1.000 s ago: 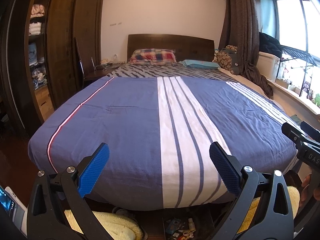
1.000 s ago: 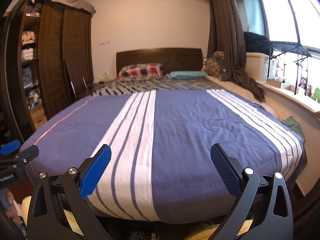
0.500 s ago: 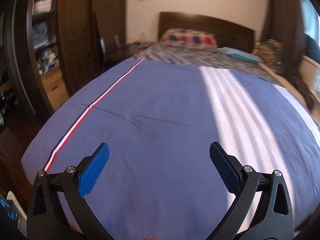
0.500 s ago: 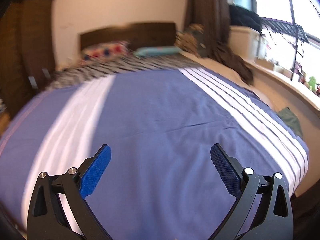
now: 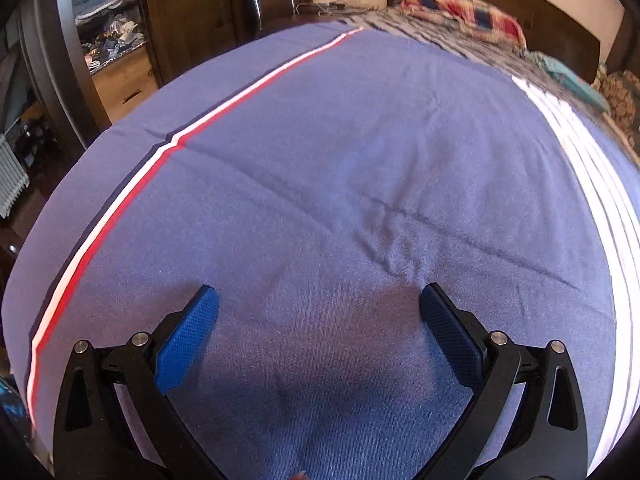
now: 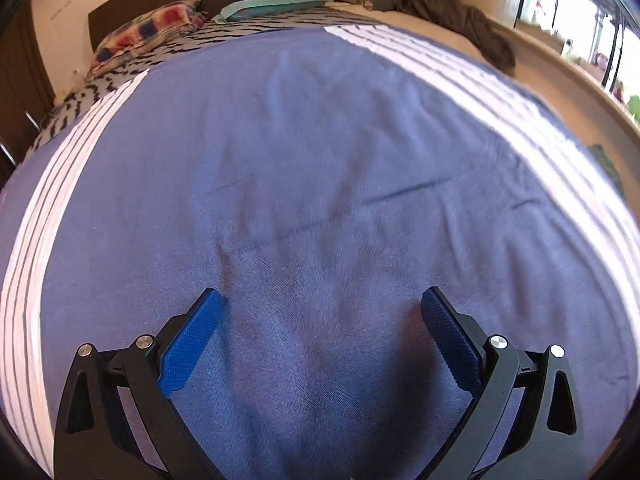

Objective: Collect trash

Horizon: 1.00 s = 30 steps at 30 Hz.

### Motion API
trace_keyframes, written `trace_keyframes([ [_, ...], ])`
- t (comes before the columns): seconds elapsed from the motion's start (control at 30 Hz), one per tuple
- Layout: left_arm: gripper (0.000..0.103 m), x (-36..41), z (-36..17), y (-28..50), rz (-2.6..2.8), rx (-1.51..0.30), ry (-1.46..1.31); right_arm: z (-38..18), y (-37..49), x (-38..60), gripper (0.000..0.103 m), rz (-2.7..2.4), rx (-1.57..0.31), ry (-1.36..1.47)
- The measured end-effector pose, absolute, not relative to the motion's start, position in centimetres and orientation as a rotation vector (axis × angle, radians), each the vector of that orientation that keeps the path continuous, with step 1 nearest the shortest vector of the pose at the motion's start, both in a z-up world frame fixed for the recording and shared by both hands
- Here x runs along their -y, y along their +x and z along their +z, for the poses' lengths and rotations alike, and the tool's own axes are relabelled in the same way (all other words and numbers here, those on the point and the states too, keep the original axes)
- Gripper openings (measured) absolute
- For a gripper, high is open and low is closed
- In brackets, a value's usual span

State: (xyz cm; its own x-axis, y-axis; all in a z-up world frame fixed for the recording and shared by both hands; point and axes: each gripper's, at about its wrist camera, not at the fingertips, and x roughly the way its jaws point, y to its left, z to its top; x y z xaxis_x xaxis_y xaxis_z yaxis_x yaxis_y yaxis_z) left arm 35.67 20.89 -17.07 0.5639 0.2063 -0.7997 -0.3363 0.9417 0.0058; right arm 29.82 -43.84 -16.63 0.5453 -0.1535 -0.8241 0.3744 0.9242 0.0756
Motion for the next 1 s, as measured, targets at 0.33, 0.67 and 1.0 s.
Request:
trace_keyframes([
  [0.33,0.096,-20.85,-17.36,36.14,0.322,-0.921,-0.148,-16.95,30.26,44.68,0.101,-0.291,-0.948,0.313],
  [0.67,0.096,-20.95,-17.28,36.18,0.322,-0.922,-0.149,-16.88,30.31,44.84,0.101,-0.291,-0.95,0.315],
  [1.0,0.096,-20.95,-17.29,36.18,0.322,-0.921,-0.149,-16.9,30.31,44.82,0.101,-0.29,-0.95,0.315],
])
